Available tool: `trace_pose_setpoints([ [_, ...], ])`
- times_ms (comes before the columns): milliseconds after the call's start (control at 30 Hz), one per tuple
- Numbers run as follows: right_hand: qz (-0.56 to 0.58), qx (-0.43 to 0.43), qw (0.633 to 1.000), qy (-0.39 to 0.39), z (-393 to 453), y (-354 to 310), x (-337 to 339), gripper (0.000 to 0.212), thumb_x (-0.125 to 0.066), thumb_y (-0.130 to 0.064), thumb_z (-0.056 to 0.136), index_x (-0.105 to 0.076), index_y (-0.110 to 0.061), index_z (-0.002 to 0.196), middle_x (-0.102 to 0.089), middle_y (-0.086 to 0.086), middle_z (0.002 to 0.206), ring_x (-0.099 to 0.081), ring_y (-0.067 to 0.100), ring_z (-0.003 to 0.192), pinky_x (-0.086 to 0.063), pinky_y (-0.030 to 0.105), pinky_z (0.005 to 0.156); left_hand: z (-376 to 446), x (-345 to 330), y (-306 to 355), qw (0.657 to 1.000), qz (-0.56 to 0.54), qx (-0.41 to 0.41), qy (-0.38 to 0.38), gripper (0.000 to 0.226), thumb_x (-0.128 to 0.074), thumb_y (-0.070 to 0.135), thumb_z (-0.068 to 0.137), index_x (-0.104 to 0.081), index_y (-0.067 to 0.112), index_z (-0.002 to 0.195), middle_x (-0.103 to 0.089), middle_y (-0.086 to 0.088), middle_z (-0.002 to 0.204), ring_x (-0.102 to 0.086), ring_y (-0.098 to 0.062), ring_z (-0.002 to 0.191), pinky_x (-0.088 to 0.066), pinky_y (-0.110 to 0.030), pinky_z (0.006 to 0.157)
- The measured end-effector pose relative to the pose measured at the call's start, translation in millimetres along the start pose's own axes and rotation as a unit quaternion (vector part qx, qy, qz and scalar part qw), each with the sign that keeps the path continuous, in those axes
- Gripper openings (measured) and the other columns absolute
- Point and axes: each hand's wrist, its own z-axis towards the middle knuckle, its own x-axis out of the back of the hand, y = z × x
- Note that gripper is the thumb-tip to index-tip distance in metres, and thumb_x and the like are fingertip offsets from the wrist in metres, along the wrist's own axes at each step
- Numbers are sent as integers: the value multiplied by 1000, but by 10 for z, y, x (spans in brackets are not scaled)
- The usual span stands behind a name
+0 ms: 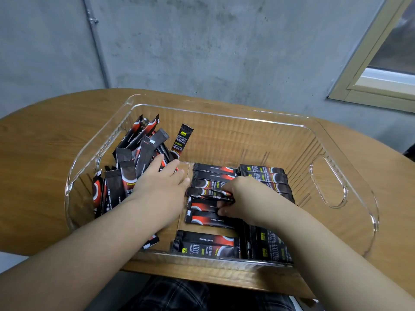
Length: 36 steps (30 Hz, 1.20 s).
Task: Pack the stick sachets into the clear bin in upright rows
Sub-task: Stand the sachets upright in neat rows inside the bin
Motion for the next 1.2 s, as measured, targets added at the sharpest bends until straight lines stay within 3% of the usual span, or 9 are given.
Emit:
trace_pose_setpoints([
  [100,-9,3,1000,9,26,29,-43,23,-65,-25,85,-52,-23,67,-47,-9,65,-47,11,62,-34,21,52,0,0,3,1000,-8,0,-7,56,-24,36,103,-2,24,153,-6,-2,161,7,-25,147,7,-52,116],
  [167,-15,11,1000,22,48,26,-76,15,-65,-26,86,-57,-21,75,-47,-7,68,-49,16,69,-38,28,57,-5,1,5,1000,-14,1,0,56,-23,36,103,-3,23,153,-7,-1,161,6,-24,148,7,-52,116],
  [333,-20,58,995,84,78,26,-122,15,-54,-14,88,-50,-16,74,-51,1,82,-54,24,82,-47,37,73,-17,15,-5,999,-32,5,30,50,-28,37,101,-30,16,147,-26,-1,156,-3,-23,148,2,-50,117],
  [600,-49,24,996,75,60,33,-126,36,-49,-7,83,-30,-24,57,-44,-2,65,-48,26,73,-39,32,58,18,-6,-37,996,-70,1,55,40,-38,36,97,-53,29,133,-40,6,147,-10,-22,147,-2,-48,116],
  [700,-39,-11,992,117,85,78,-131,18,-45,-5,82,-48,-18,70,-57,2,76,-55,30,80,-43,32,61,35,-18,-41,996,-66,-2,55,39,-39,35,97,-52,32,134,-38,6,149,-10,-23,147,-3,-49,115],
  [767,-26,-26,987,155,96,110,-121,25,-41,-1,79,-59,-18,87,-63,6,87,-55,29,86,-49,37,70,40,-24,-44,996,-65,-2,57,39,-40,34,97,-53,33,133,-39,6,149,-11,-23,147,-3,-49,115],
  [900,-9,-31,982,187,94,154,-120,29,-37,3,82,-54,-19,93,-52,1,77,-31,16,84,-46,39,76,40,-32,-41,996,-62,-2,60,40,-39,34,97,-52,33,134,-40,6,149,-11,-23,147,-3,-50,115],
  [1067,-13,-14,987,162,100,140,-146,43,-34,4,81,-54,-16,113,-57,8,89,-40,22,94,-44,37,77,33,-32,-32,996,-63,0,69,41,-39,34,97,-49,34,136,-40,6,148,-12,-23,146,-3,-50,115],
  [1200,-17,-38,983,178,104,183,-120,37,-36,-1,81,-53,-20,107,-55,7,88,-43,24,95,-38,35,72,31,-30,-32,995,-62,3,73,41,-39,35,96,-51,29,136,-41,6,148,-13,-22,146,-3,-48,116],
])
